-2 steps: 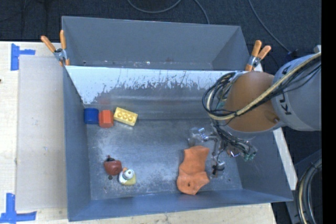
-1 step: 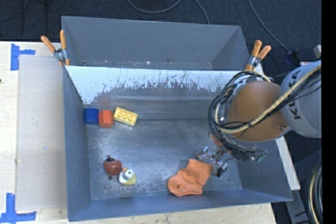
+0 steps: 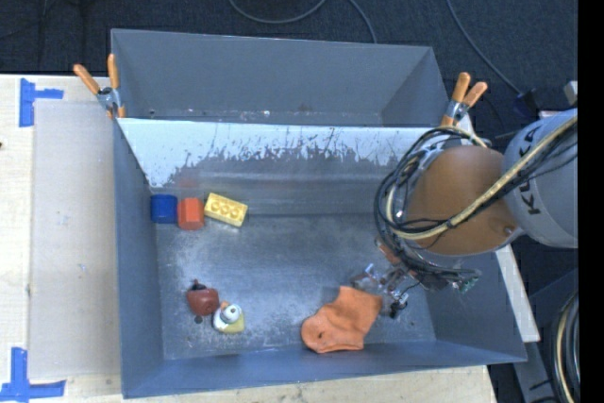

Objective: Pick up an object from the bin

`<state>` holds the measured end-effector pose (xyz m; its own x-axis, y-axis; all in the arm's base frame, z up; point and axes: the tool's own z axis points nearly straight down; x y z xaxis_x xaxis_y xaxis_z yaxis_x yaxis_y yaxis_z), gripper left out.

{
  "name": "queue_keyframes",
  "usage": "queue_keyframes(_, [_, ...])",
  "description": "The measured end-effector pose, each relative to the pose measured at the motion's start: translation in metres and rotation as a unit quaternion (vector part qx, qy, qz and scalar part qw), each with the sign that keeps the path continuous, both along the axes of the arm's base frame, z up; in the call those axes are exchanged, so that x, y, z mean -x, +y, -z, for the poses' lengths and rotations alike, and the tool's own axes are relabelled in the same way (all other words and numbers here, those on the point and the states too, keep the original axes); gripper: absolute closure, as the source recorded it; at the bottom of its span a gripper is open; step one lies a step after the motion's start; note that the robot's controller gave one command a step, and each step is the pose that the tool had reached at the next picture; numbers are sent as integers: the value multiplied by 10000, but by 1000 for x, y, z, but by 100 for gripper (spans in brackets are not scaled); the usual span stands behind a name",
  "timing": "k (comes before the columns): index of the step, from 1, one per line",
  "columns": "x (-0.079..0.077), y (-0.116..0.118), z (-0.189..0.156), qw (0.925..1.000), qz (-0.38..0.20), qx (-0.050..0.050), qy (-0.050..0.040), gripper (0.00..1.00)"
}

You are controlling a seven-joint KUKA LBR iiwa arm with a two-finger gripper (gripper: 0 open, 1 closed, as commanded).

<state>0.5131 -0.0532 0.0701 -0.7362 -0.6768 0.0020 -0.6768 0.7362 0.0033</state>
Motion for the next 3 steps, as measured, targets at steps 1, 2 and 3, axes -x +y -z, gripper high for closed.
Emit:
queue_keyframes(1, [6, 4, -45, 10000, -89, -10, 44, 100])
queue_keyframes(2, [-4, -18, -78, 9992, -408, -8, -16, 100])
queue_keyframes(3, [7, -36, -132, 9988, -494, -23, 52, 100])
